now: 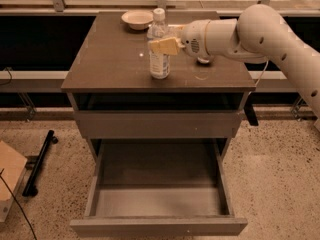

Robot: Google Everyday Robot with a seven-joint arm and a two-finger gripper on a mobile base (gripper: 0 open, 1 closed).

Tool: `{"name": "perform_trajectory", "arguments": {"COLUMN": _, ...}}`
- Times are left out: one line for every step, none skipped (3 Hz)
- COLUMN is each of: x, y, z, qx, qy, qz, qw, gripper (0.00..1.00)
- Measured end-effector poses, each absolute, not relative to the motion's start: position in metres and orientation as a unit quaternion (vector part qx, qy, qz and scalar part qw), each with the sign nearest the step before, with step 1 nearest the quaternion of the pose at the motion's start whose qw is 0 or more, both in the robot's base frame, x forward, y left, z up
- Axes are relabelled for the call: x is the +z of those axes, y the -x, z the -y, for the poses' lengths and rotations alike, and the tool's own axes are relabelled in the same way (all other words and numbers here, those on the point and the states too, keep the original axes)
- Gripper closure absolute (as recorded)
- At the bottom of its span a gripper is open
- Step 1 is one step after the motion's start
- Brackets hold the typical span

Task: Place blue plastic bottle into middle drawer

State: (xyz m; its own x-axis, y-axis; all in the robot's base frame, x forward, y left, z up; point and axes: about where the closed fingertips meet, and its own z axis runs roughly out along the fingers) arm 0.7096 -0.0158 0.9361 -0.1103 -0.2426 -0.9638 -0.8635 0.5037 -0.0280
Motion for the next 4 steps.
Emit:
{"name": "perform_trajectory", "arguments": {"x": 0.956, "y": -0.669, "z": 0.034, "qx": 0.263, "qy": 0.437, "qz": -0.673, "qw": 0.535, "gripper": 1.0}}
{"name": "perform_trajectory", "arguments": {"x": 0.971, "y": -0.609, "z": 0.06, "qx": 0.224, "qy": 0.483, "qz": -0.677, "qw": 0.509, "gripper": 1.0}}
{"name": "perform_trajectory", "arguments": {"x": 0.954, "y": -0.561, "z": 0.076, "qx": 0.22, "qy": 0.489, "qz": -0.696, "qw": 0.478, "gripper": 1.0}}
{"name": "perform_trajectory", "arguments": {"x": 0.923, "y": -0.521, "z": 0.084, "qx": 0.236, "qy": 0.479, "qz": -0.714, "qw": 0.453, "gripper": 1.0}}
